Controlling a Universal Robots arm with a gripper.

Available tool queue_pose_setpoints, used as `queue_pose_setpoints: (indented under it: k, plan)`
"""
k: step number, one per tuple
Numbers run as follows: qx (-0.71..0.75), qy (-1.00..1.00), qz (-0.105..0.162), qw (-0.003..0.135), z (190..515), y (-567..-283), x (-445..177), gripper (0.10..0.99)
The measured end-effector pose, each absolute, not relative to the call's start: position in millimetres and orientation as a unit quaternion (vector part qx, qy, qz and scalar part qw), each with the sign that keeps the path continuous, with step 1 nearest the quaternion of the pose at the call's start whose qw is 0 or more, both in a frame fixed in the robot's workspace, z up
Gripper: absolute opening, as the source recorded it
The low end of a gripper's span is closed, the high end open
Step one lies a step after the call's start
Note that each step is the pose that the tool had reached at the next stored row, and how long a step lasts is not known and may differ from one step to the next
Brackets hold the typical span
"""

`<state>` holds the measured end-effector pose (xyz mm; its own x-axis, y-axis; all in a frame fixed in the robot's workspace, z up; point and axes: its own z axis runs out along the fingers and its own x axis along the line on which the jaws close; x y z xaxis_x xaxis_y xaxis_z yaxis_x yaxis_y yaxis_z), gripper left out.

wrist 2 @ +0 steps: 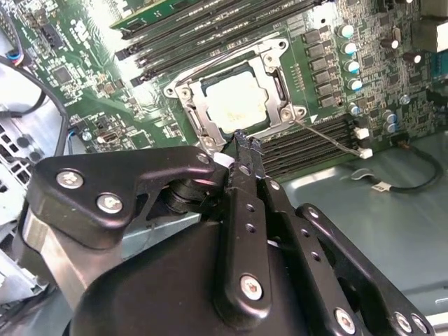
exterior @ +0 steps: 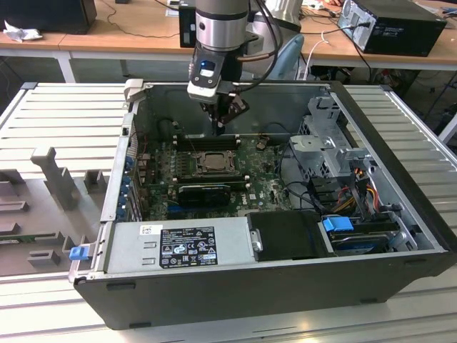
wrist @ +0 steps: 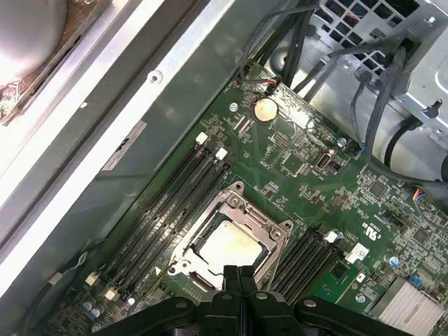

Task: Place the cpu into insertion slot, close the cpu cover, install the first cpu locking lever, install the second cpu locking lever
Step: 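Install the first cpu locking lever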

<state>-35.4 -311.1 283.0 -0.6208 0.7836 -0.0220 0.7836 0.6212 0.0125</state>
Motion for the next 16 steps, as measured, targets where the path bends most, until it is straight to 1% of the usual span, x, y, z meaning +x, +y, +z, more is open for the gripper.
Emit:
queue_pose_setpoints:
  k: [16]
  plan:
    - [0.347, 0.938, 0.002, 0.012, 282.8, -311.2, -35.4, 0.106]
